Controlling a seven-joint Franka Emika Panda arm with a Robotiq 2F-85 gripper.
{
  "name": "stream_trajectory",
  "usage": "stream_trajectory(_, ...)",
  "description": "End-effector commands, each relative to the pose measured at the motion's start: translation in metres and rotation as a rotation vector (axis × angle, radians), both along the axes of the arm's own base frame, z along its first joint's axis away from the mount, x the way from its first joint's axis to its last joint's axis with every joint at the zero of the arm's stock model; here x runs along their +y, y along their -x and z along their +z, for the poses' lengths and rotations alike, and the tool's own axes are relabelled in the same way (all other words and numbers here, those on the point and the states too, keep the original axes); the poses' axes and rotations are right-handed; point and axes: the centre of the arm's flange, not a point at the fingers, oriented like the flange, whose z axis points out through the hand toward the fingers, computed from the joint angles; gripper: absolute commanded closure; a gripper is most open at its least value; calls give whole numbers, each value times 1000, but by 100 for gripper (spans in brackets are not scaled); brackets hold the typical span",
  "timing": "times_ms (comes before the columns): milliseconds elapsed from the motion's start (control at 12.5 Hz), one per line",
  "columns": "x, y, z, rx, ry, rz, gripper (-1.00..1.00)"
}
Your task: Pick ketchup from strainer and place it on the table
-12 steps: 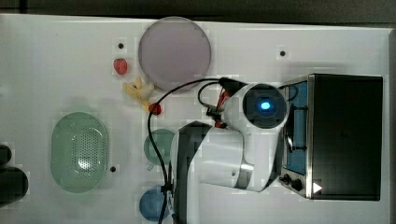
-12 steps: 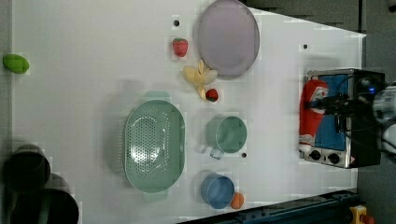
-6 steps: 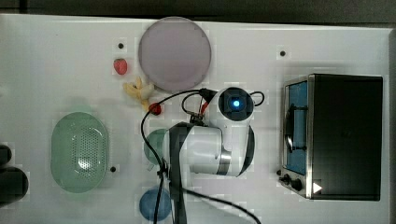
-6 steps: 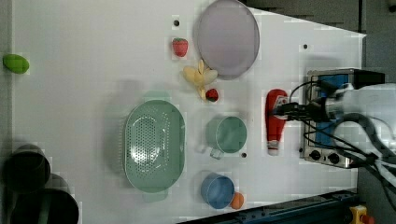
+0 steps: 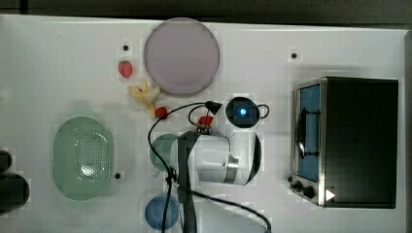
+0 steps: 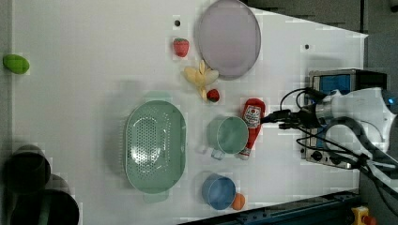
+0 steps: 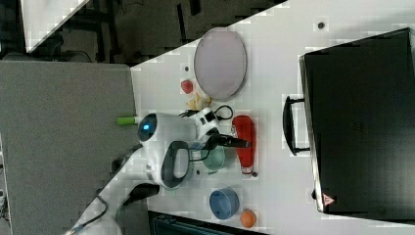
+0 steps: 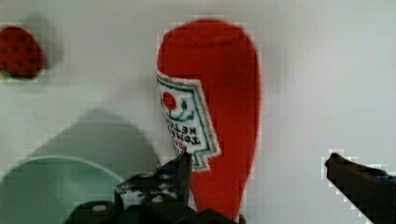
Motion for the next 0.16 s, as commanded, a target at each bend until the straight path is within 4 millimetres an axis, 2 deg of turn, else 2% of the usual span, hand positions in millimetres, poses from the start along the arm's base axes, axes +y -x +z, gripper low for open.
stream_trajectory(80, -2, -41, 138, -177, 80, -162, -100)
stream_trajectory(160, -4, -42, 167, -180, 97, -246, -100)
